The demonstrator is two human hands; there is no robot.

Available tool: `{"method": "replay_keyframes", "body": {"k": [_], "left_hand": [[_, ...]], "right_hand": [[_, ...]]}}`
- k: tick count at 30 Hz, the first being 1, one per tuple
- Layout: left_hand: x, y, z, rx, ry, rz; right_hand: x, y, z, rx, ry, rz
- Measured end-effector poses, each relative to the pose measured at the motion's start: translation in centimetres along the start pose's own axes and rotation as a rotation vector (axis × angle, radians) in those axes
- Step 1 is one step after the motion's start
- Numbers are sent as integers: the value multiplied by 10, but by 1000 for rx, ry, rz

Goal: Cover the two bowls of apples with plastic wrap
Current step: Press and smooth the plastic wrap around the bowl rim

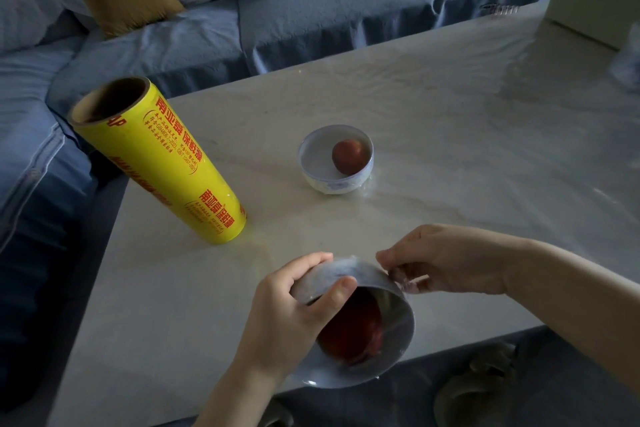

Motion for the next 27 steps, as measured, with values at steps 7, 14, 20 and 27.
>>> {"method": "replay_keyframes", "body": {"k": [7, 14, 20, 27], "left_hand": [[5, 9, 0, -65, -17, -90], [1, 8, 0, -61, -102, -217], [0, 11, -1, -64, -141, -268], [1, 6, -3, -38, -85, -316]], "right_hand": [[-17, 8, 5, -156, -287, 9], [-25, 18, -1, -354, -618, -121], [-21, 22, 4, -292, -515, -165], [-25, 2, 14, -261, -406, -125]]}}
Point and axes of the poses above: each hand's wrist, its own z-axis towards the middle knuckle, its own x-axis out of the palm, y = z × x, the point moved 10 cm from there along z, towards the middle knuckle, and after that the axes turned 5 degrees about -y, right-handed, at the moved point
